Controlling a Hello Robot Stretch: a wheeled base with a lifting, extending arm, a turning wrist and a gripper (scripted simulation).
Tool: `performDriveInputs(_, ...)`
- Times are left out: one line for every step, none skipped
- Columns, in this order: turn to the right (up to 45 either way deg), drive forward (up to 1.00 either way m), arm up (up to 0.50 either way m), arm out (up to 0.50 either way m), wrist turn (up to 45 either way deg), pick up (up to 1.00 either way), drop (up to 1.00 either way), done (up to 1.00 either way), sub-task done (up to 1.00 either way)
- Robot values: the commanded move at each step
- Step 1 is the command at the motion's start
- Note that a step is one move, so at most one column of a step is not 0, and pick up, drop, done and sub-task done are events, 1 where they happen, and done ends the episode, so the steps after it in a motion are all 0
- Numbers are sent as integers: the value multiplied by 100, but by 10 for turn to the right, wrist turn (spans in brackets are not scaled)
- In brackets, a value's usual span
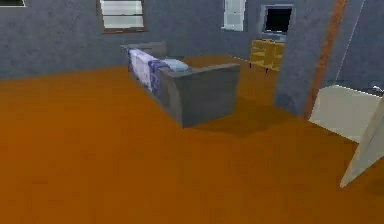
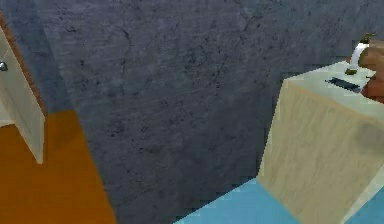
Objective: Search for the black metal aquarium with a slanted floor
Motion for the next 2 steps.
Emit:
performDriveInputs(0, 45, 0, 0, 0, 0, 0, 0, 0)
performDriveInputs(390, 0, 0, 0, 0, 0, 0, 0, 0)
